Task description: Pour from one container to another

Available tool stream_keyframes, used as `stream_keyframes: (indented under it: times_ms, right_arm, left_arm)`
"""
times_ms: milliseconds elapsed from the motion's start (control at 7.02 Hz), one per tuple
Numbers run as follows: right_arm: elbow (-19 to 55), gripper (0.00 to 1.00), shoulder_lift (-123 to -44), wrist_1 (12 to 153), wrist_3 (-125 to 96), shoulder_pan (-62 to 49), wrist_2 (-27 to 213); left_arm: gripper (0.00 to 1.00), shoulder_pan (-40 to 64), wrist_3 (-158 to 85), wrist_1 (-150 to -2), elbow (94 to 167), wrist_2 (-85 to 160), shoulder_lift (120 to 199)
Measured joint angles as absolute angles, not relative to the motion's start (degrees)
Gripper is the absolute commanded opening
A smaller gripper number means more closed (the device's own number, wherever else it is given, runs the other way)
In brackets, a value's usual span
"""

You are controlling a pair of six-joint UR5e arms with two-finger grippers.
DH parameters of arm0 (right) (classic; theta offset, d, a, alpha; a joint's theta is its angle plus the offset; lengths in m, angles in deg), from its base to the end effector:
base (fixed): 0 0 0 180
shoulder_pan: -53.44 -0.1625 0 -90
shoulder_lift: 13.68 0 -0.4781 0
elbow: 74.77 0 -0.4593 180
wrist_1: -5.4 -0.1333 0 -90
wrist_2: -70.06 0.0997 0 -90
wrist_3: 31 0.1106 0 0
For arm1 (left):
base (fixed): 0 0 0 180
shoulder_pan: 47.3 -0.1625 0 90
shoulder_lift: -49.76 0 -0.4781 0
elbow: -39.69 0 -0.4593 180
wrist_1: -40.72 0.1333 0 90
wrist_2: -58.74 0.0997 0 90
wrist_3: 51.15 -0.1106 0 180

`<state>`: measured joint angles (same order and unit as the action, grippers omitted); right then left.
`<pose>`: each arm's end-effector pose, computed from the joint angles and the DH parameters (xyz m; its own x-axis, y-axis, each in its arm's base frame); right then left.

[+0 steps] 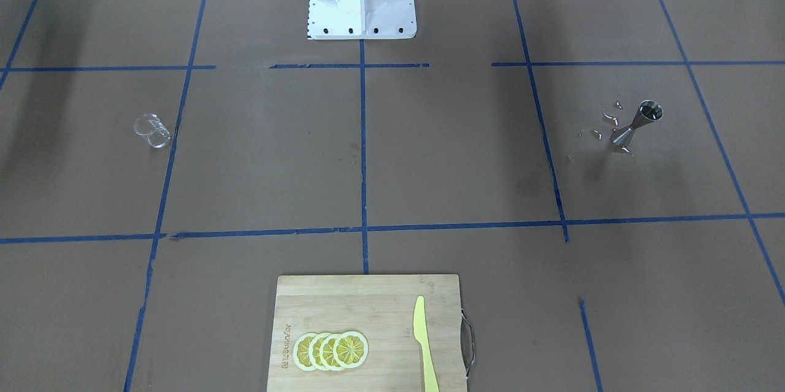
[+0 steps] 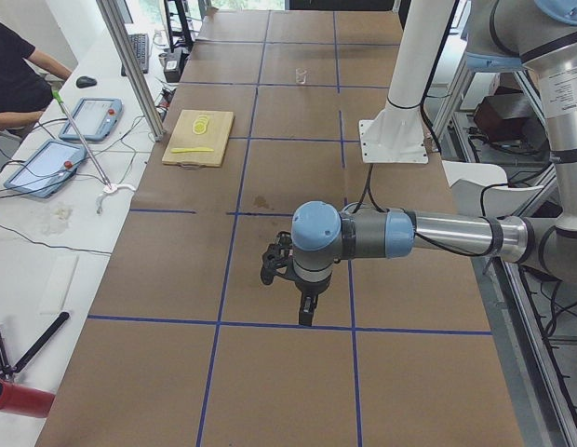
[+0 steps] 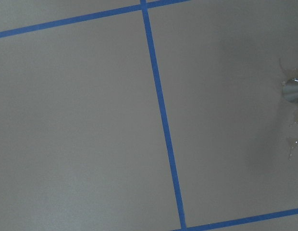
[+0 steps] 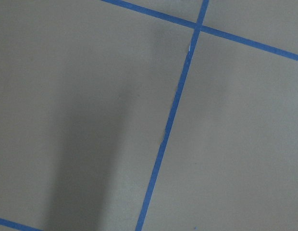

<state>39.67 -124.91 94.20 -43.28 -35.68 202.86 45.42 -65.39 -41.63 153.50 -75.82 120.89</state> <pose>0.0521 -0.3919 0.6557 0.7128 -0.2741 0.6456 0.1708 0.9606 0.2192 -0.0746 -0.3957 0.6588 0.7000 0.1805 -0.6910 -0.1287 0.9836 0.1266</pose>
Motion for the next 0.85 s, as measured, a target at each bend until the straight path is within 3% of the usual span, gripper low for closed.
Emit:
stream_keyframes:
  times_ms: [855]
  right_arm:
    - [39.7, 1.00, -124.9, 93.9, -40.6, -35.7, 205.7]
  left_arm:
    - [1.00, 45.7, -65.4, -41.6, 154.4, -75.8, 120.8]
